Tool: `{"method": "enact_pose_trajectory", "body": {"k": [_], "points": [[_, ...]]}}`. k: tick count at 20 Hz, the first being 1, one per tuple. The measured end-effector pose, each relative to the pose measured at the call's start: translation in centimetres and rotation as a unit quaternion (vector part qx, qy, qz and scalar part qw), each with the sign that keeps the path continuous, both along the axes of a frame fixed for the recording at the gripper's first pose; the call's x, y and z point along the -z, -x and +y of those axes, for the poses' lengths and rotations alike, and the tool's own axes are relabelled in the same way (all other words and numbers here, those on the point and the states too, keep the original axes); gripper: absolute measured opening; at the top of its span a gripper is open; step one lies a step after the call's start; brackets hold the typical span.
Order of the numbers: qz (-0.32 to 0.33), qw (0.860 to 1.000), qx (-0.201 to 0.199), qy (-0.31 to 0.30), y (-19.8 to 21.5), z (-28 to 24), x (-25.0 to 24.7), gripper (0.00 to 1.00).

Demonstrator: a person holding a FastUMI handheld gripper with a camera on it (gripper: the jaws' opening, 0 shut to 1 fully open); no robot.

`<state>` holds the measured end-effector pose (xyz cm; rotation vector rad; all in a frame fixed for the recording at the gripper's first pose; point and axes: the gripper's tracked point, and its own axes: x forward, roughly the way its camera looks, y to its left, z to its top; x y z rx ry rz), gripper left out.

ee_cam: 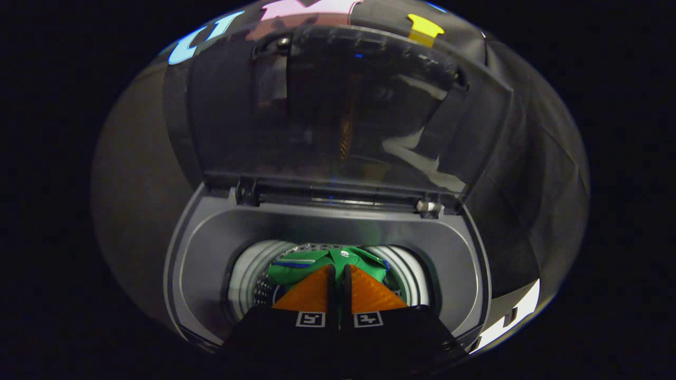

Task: Put the clothes into the washing machine and then close the washing machine lid.

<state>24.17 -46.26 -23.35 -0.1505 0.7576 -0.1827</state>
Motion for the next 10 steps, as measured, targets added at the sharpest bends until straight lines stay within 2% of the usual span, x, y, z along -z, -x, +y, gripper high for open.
{"method": "enact_pose_trajectory", "body": {"k": [4,10], "points": [[0.028,0.999,0.011,-0.018,-0.1,-0.4,1.7,0.05],[0.072,0.997,0.006,-0.029,0.6,-0.6,3.0,0.06]]}}
